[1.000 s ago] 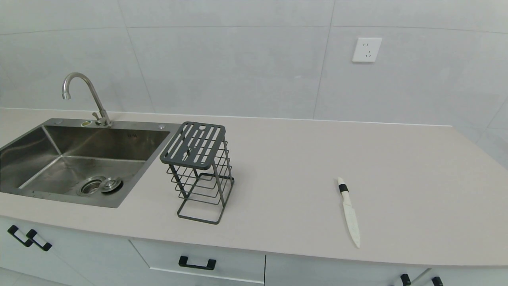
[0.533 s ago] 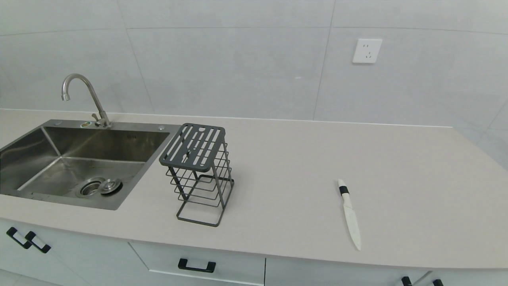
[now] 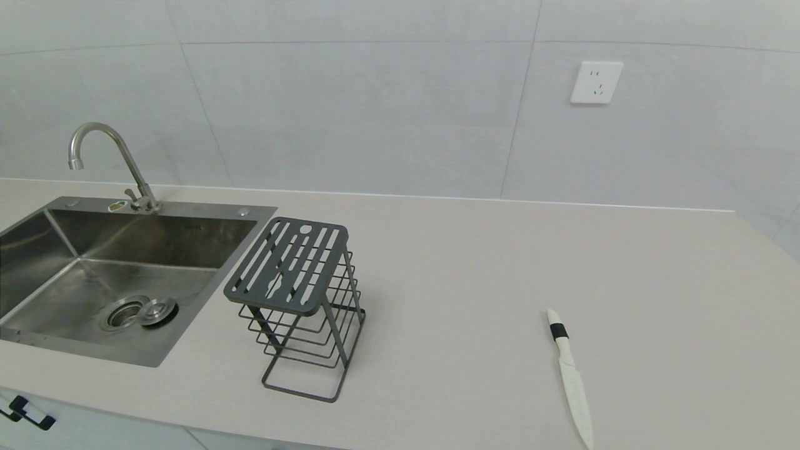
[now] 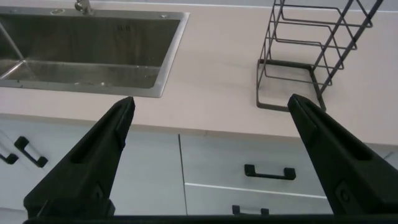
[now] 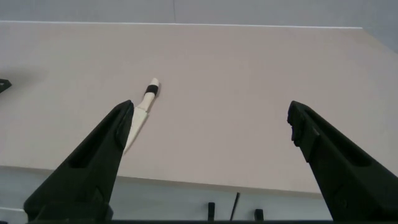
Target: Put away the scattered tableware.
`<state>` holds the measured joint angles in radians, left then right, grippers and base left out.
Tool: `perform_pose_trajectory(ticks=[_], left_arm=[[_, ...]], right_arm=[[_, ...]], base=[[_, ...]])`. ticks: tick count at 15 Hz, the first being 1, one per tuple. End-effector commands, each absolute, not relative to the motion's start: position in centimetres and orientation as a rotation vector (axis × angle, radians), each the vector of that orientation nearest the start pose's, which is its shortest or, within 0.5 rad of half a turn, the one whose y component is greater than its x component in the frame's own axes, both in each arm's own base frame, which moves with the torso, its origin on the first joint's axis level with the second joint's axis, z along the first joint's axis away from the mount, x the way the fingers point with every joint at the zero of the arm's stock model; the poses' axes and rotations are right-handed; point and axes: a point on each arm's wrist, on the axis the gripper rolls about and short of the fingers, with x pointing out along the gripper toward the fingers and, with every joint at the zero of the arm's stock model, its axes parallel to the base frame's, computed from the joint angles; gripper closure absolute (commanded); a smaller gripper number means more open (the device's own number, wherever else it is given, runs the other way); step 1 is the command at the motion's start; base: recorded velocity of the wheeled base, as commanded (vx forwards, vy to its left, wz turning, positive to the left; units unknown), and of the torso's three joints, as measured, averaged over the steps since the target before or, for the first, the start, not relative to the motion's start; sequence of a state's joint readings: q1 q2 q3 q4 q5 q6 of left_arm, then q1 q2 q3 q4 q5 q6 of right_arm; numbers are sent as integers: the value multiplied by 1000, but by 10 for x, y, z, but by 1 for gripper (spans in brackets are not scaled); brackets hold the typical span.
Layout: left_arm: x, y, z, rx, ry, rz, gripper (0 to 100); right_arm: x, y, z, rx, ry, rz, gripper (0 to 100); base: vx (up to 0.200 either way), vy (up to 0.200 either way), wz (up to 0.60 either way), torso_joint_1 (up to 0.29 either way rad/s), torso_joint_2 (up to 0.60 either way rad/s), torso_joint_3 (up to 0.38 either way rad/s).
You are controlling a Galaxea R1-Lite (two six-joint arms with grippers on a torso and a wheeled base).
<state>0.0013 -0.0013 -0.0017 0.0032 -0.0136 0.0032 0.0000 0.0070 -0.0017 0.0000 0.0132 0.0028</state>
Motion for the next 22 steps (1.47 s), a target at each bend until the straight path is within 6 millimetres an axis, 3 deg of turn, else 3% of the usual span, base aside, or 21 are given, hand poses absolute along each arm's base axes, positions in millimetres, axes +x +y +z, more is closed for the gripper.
perform_pose_trajectory(ticks=[1,6,8,10,13,16,18,22], left_arm=[[-23,0,76,3,2,-12,0],[-23,0,76,5,2,-2,0],[-23,0,76,5,2,3,0],[-23,0,76,0,2,5,0],[-23,0,76,0,2,6,0],[-23,0,76,-3,2,9,0],[-23,0,76,-3,2,9,0],[-23,0,76,-5,0,11,0]], right_arm=[[-22,0,76,2,6,14,0],[-22,1,76,-2,0,34,0],[-28,2,115,-22,-237,69,0],[-16,5,130,-31,-115,206,0],[20,8,142,0,137,346,0],[44,12,140,9,295,430,0],[44,12,140,9,295,430,0],[86,22,134,-3,528,489,0]], base=[[0,0,0,66,-17,56],[0,0,0,0,0,0],[0,0,0,0,0,0],[0,0,0,0,0,0],[0,0,0,0,0,0],[0,0,0,0,0,0],[0,0,0,0,0,0],[0,0,0,0,0,0]])
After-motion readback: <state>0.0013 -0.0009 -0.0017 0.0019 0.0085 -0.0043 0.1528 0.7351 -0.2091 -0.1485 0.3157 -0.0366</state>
